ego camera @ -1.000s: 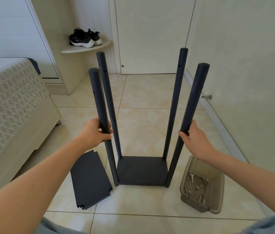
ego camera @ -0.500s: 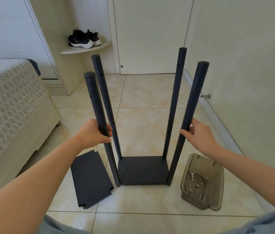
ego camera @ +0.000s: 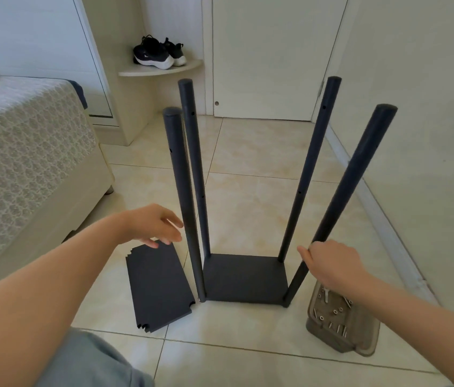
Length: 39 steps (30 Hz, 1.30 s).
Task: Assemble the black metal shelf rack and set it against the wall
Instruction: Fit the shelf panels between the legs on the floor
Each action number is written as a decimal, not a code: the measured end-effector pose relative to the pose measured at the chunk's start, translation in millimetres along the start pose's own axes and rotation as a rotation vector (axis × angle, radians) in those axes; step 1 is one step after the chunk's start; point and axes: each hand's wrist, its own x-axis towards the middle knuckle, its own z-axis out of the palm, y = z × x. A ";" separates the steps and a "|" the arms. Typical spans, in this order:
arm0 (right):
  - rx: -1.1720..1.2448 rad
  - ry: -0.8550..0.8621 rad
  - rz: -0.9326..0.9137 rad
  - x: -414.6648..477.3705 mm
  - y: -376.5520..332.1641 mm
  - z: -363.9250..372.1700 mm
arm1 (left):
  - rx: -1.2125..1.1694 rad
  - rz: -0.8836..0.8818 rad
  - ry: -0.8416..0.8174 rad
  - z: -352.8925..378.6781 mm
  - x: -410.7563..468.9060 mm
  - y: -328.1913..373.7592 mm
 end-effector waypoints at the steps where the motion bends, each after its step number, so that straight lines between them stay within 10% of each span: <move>1: -0.023 -0.039 -0.033 0.2 -9.9 3.2 | 0.039 -0.032 -0.005 -1.9 1.4 -4.7; 17: 0.269 -0.546 -0.218 18.6 -206.5 106.2 | -0.109 -0.387 0.127 53.9 2.8 -217.6; 39: 1.476 -0.949 0.811 34.5 -313.1 197.9 | -0.773 -0.592 0.029 141.7 62.9 -274.0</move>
